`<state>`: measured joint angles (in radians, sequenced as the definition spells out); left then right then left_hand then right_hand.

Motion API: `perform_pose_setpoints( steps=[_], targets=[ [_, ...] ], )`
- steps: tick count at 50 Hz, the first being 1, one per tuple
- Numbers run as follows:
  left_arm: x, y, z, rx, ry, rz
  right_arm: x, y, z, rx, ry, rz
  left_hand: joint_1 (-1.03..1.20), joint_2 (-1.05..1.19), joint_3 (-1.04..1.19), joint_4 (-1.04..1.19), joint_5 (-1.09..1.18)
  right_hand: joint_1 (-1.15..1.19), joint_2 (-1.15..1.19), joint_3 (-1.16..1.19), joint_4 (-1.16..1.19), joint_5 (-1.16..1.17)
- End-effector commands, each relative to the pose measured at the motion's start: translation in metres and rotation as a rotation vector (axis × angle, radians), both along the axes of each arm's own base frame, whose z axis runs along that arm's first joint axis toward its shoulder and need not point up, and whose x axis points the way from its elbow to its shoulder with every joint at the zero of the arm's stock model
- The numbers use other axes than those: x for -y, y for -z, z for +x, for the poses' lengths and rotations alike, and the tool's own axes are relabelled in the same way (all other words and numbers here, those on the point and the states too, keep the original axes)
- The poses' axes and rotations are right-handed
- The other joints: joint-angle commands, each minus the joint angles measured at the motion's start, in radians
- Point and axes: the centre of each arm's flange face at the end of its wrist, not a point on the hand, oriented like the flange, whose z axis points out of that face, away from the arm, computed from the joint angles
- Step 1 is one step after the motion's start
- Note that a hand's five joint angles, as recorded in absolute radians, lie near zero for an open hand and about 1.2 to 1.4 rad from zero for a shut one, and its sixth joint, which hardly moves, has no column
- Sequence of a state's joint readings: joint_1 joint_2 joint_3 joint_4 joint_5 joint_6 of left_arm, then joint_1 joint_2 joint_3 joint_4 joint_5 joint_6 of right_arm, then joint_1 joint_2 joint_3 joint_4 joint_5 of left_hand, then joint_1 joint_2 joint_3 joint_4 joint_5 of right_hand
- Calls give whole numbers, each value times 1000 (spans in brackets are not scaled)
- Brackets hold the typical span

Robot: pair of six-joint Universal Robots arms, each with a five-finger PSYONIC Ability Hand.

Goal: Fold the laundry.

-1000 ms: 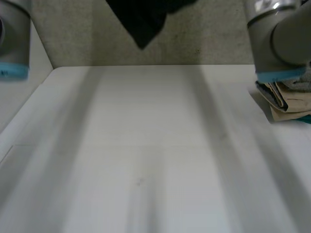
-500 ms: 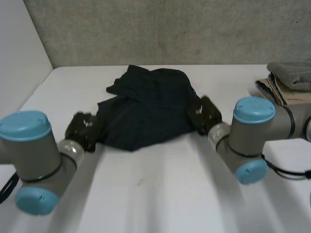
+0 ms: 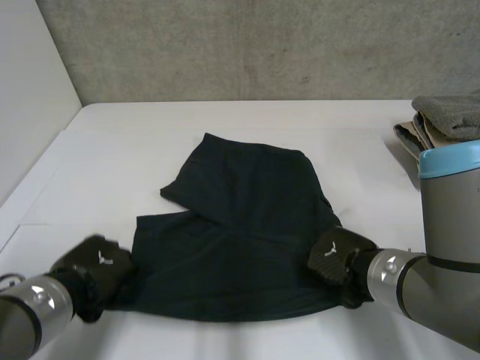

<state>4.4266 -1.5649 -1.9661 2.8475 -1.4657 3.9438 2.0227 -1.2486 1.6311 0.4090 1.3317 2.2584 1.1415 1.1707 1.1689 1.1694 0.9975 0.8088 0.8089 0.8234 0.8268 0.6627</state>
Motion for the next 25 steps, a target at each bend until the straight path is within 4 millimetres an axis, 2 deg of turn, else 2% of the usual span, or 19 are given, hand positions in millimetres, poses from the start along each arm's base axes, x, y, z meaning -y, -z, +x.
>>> perform_pose_setpoints(
  steps=[1,6,12,15,18,25],
  targets=[
    [28,-3,-9,-91,-35,-107,23,-7,2,108,124,-71,-496,-525,-523,-523,-526,-634,-634,-649,-652,-663],
    [25,-2,-12,-114,-50,-87,40,-26,-5,233,216,-94,-461,-490,-489,-489,-492,-634,-634,-649,-652,-663],
    [17,1,-19,-128,-29,-76,68,-37,-27,312,327,-129,-649,-678,-676,-677,-680,-634,-634,-649,-652,-663],
    [16,2,-26,-152,-8,-95,86,-26,-41,300,381,-129,-711,-740,-738,-739,-741,-634,-634,-649,-652,-663],
    [16,3,-38,-206,13,-123,99,-13,-42,301,404,-125,-714,-743,-741,-742,-744,-634,-634,-649,-652,-663],
    [7,10,-69,-306,82,-143,123,-1,-53,355,517,-105,-714,-743,-741,-742,-744,-634,-634,-649,-652,-663]
  ],
)
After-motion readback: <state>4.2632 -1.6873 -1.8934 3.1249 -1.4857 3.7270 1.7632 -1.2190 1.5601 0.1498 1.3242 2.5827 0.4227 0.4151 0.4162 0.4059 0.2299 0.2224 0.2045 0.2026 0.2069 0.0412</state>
